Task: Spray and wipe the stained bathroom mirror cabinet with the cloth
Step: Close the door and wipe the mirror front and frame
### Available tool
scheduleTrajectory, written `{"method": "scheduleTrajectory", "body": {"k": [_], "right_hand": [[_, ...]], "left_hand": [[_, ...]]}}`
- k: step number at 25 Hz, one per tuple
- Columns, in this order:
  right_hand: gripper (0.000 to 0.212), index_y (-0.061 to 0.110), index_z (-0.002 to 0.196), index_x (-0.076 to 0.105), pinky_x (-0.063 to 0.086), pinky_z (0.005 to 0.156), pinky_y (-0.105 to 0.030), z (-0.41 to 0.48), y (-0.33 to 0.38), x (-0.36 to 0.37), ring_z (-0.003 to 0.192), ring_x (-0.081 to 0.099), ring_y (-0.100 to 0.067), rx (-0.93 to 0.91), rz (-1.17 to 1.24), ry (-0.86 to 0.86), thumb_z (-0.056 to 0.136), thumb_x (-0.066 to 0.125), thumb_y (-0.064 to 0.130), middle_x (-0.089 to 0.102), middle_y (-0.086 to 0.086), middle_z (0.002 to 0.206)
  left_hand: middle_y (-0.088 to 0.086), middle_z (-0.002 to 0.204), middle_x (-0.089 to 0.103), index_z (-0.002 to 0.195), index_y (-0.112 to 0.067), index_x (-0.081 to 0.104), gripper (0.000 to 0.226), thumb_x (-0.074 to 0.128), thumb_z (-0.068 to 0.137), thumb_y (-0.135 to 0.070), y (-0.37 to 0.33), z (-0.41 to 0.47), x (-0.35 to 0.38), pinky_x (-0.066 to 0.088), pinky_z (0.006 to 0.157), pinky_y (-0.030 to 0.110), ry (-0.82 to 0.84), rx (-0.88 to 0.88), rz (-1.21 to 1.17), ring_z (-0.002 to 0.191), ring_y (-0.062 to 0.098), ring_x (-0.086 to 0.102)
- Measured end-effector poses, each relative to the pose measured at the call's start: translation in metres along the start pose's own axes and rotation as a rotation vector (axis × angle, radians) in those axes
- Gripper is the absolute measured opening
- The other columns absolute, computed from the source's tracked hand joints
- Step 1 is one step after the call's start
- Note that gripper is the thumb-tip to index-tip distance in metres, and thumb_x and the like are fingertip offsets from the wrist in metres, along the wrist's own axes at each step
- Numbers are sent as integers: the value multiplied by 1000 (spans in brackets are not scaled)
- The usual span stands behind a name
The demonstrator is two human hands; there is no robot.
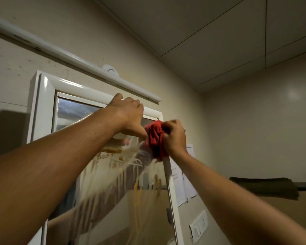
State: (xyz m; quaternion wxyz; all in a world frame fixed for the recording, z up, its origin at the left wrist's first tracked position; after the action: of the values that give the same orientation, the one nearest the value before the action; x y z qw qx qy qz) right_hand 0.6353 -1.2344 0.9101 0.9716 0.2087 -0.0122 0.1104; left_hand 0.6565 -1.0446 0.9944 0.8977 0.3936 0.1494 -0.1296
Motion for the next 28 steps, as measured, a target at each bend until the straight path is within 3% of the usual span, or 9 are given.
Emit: {"method": "scheduleTrajectory", "body": {"k": [3,8,11,13,18,20,24,26,28], "right_hand": [[24,17,107,81,56,93,-29,36,14,1,96,65,-14,34,-18,-33,94,68,2,72,1,107],[20,18,115,79,62,91,-36,-47,-16,-12,94,69,-12,22,57,-14,96,74,15,74,6,104],[21,24,118,79,62,90,-36,23,20,-4,92,70,-9,123,138,-70,100,69,22,78,7,107],[23,25,118,78,61,89,-35,54,43,6,91,70,-10,77,94,-100,101,65,20,78,7,106],[23,17,122,75,60,90,-36,-11,2,9,95,67,-15,33,70,-100,102,63,14,72,3,108],[18,20,114,77,60,88,-40,-46,-24,-1,94,69,-17,99,91,-59,101,65,16,74,4,105],[7,24,104,74,63,88,-38,-123,-64,-23,89,75,-10,287,195,199,100,68,23,77,8,95],[8,14,104,74,63,88,-36,-108,-65,-29,91,75,-18,366,234,263,99,69,19,78,1,95],[12,7,99,74,59,76,-32,-63,-49,-22,86,72,-21,348,222,192,98,69,18,76,-3,89]], "left_hand": [[9,158,39,155,-14,34,109,49,75,-86,2,1,1,29,117,51,-6,-2,-6,143,27,38],[8,160,37,157,-14,31,114,47,74,-90,-1,-3,-1,27,118,52,-5,2,1,144,27,36],[8,157,41,154,-14,35,111,43,73,-90,-2,0,2,29,117,52,-17,-8,6,142,26,39],[8,156,42,154,-15,36,109,43,74,-89,-2,3,3,30,116,53,-23,-23,17,142,26,39],[7,153,46,152,-15,39,116,35,66,-94,-2,-1,2,31,114,51,-24,-18,-2,138,26,43],[6,152,46,152,-15,39,122,30,61,-96,-1,-3,0,30,114,52,-10,-26,5,137,26,43],[7,155,44,154,-15,36,105,49,78,-86,-2,-1,-1,30,115,52,4,-39,16,139,27,41],[7,156,42,155,-14,35,106,50,78,-85,-3,-3,-3,29,116,52,15,-38,12,140,27,40],[8,157,41,155,-13,34,108,49,77,-86,0,-5,-4,29,116,52,4,-42,24,141,27,40]]}}
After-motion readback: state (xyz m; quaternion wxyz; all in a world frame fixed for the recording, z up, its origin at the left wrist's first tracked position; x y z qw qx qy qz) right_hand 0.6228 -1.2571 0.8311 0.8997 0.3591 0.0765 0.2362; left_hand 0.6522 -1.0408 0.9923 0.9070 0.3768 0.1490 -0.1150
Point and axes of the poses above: each hand's wrist, its own z-axis towards the middle knuckle, its own x-axis out of the palm, y = z × x, the point moved 3 cm from there along z, towards the middle knuckle
